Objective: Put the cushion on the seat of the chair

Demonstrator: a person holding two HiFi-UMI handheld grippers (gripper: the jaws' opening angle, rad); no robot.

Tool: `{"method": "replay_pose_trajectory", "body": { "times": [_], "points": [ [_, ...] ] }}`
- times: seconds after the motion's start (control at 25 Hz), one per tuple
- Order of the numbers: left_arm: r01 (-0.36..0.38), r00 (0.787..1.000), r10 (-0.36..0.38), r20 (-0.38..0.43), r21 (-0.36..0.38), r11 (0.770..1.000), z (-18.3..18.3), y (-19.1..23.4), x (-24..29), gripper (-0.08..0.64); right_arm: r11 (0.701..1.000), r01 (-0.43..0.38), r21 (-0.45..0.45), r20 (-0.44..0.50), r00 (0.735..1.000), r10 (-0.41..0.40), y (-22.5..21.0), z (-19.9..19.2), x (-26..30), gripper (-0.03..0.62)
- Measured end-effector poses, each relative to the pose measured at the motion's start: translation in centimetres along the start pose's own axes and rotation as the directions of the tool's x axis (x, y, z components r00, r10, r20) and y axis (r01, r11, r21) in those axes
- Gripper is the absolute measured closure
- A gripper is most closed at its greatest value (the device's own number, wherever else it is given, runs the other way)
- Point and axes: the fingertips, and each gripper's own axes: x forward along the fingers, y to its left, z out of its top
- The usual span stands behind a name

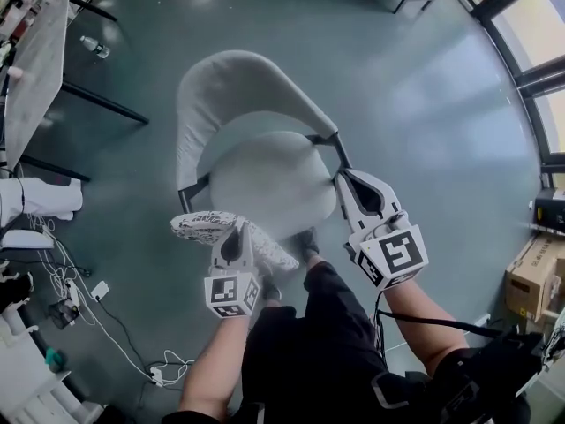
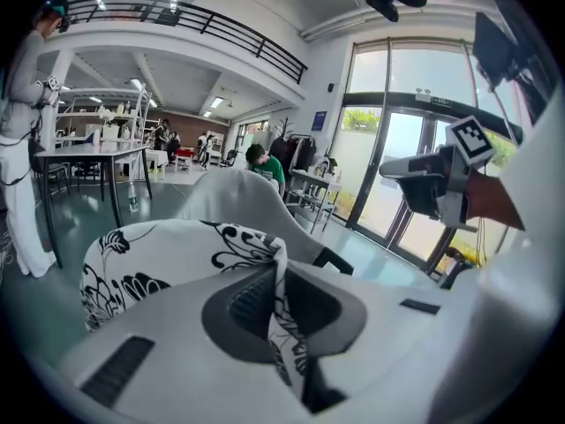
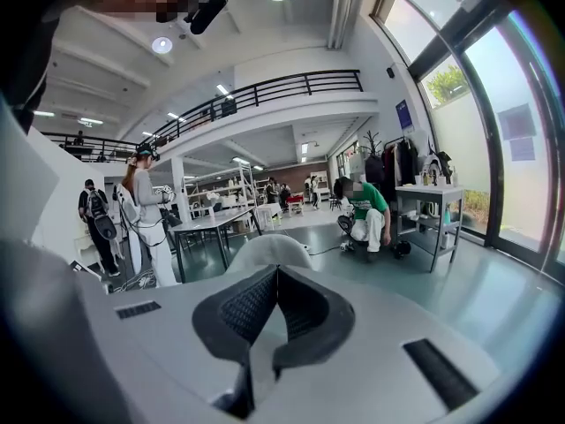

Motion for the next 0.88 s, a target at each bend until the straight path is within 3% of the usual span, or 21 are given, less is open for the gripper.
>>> {"method": "replay_pose_trajectory", "body": {
  "times": [0.36,0.88],
  "points": [
    [0.022,0.998,-0.024,-0.05,-0.043,0.999,-0.9,0.3,8.3,0.538,1.0,-0.007,-0.005,-0.024,1.0,0.007,-3.6,-1.3,2.7,0.583],
    [0.081,0.986,-0.077,-0.148,0.02,0.997,-3.2,-0.2,18.5,0.538,1.0,0.006,0.008,-0.057,0.998,-0.005,-9.2,-3.8,5.9,0.582]
  ]
}}
